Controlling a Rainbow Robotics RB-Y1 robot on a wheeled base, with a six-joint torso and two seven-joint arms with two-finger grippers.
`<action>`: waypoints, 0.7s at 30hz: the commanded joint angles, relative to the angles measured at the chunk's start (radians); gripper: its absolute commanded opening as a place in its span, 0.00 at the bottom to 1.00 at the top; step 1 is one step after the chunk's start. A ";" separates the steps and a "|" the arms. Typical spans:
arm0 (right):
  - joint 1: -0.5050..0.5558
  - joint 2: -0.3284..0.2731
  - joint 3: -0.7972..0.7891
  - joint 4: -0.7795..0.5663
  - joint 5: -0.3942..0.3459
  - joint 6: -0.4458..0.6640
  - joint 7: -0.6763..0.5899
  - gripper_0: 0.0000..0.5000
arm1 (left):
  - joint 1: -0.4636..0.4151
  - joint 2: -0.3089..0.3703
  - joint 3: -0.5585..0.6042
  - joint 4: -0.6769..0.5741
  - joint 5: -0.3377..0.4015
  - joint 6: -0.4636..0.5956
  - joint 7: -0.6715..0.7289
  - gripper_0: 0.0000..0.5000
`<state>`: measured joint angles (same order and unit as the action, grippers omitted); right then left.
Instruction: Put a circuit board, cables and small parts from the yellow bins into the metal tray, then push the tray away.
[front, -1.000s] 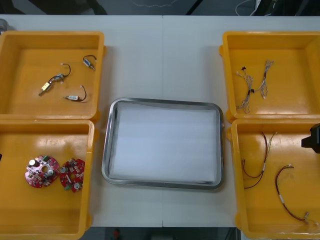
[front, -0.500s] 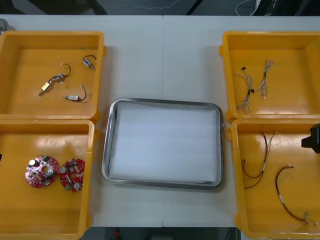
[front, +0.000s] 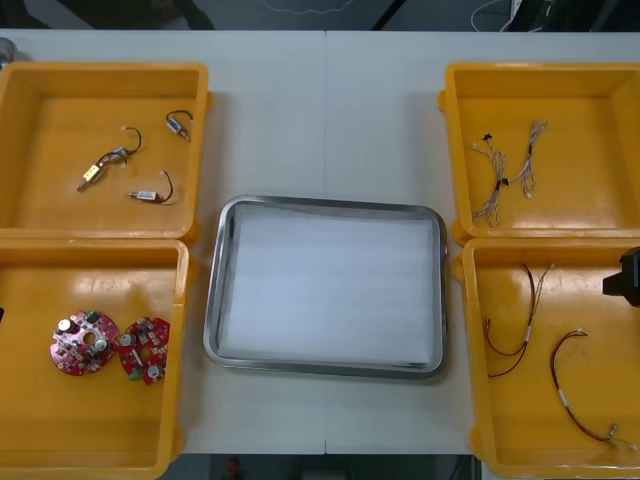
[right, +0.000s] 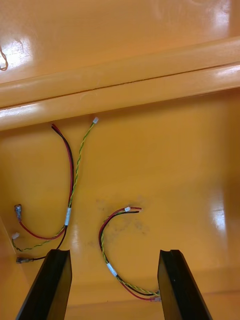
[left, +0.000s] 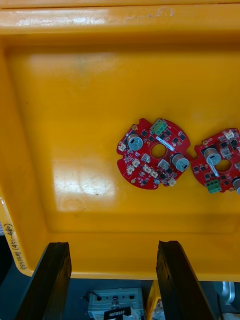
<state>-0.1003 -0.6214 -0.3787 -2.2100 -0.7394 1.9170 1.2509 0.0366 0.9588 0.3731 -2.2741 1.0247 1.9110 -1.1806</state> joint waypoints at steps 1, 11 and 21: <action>0.013 -0.032 -0.019 -0.008 -0.008 0.003 0.002 1.00 | 0.017 -0.002 -0.005 -0.005 -0.011 0.009 0.090 1.00; 0.013 -0.032 -0.019 -0.008 -0.008 0.003 0.002 1.00 | 0.005 -0.041 -0.013 -0.002 -0.003 0.009 0.082 1.00; 0.014 -0.026 -0.038 -0.034 -0.023 0.003 0.007 1.00 | 0.016 -0.041 -0.037 0.001 -0.009 -0.004 0.055 1.00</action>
<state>-0.1001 -0.6214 -0.3797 -2.2107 -0.7511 1.9170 1.2509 0.0397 0.9276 0.3646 -2.2727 1.0248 1.9110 -1.1806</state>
